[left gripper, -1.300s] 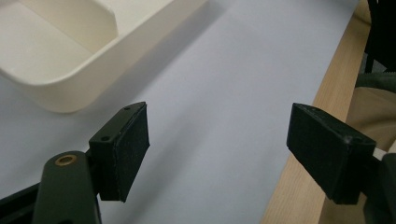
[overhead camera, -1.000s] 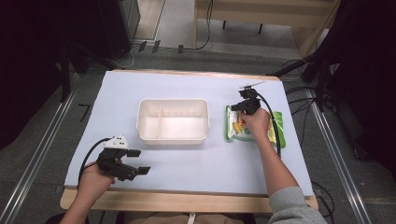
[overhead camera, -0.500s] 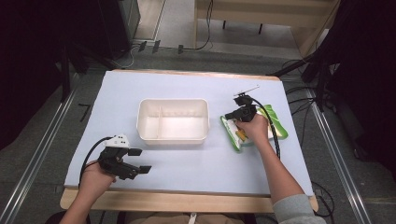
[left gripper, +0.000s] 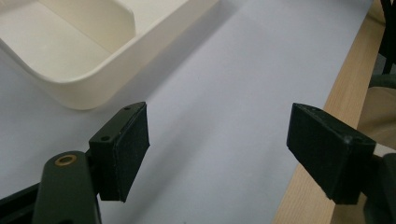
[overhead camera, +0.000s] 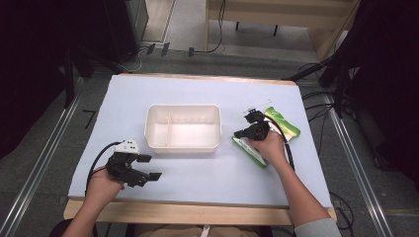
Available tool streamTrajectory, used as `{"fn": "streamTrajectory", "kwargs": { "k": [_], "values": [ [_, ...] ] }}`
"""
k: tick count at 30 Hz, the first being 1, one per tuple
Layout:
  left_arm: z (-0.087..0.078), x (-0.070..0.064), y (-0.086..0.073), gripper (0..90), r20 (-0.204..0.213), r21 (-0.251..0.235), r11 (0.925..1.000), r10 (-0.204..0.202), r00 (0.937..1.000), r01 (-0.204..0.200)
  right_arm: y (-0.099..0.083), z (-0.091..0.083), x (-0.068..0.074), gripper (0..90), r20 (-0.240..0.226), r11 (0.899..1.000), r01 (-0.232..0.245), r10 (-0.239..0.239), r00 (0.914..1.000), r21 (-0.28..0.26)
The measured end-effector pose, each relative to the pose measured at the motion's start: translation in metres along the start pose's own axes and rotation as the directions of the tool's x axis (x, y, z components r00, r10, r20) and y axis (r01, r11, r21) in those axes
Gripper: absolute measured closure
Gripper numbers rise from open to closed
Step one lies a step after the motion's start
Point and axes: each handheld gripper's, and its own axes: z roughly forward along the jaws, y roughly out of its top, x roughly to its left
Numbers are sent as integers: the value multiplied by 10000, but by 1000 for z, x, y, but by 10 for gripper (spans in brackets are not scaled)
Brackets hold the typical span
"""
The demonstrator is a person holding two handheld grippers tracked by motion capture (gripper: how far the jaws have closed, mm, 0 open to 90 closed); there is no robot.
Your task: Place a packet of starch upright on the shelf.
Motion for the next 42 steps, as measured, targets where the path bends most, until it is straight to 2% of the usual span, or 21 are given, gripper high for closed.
{"fn": "streamTrajectory", "kwargs": {
  "k": [3,4,7,14,19,24,29,31,32,33,34,35,37,38,39,40,41,42],
  "values": [
    [1,1,2,218,8,24,10000,23,10000,-23,-7,-2,7,900,-132,9995,251,-248,9996,207],
    [1,1,3,218,2,28,10000,40,10000,-40,-14,-4,12,900,-274,9985,466,-458,9986,290],
    [2,1,4,218,42,72,9999,86,10000,-86,-24,-7,17,900,-440,9971,643,-625,9971,403],
    [6,1,8,218,131,80,9998,185,9997,-186,-45,-15,21,900,-790,9954,899,-871,9931,326],
    [7,3,10,218,190,25,9998,198,9996,-198,-57,-22,24,900,-780,9921,1160,-1121,9906,471],
    [9,2,13,218,238,61,9996,262,9994,-264,-71,-31,19,900,-1021,9918,1162,-1104,9886,529],
    [10,2,14,218,255,72,9995,308,9992,-310,-77,-37,18,900,-1008,9906,1186,-1113,9887,687],
    [11,2,14,218,267,62,9994,341,9991,-343,-76,-39,17,878,-1423,9924,1011,-904,9857,703],
    [11,2,14,218,269,65,9994,351,9990,-353,-75,-41,17,877,-1456,9924,992,-877,9854,733],
    [11,2,14,218,265,82,9993,358,9990,-360,-71,-50,19,859,-1133,9935,1064,-1012,9884,406],
    [11,1,14,218,257,89,9993,370,9990,-373,-71,-50,19,859,-1133,9935,1064,-1012,9884,406],
    [11,1,15,218,244,102,9992,375,9990,-378,-67,-61,16,831,-682,9945,1030,-1040,9922,-181],
    [11,1,15,218,238,98,9992,381,9990,-383,-66,-65,14,812,-517,9948,965,-980,9938,-319],
    [11,1,15,218,210,134,9992,387,9990,-390,-65,-72,7,752,-104,9955,626,-635,9979,-713],
    [11,1,15,218,210,134,9992,387,9990,-390,-65,-72,7,752,-104,9955,626,-635,9979,-713],
    [11,1,15,218,245,103,9992,377,9990,-380,-65,-75,3,728,124,9944,531,-522,9986,-916],
    [12,1,15,218,233,105,9992,373,9990,-376,-66,-79,-7,679,559,9927,349,-286,9980,-1154],
    [12,1,15,218,239,120,9992,384,9990,-387,-66,-81,-12,668,771,9924,232,-140,9969,-1207]
  ]
}}
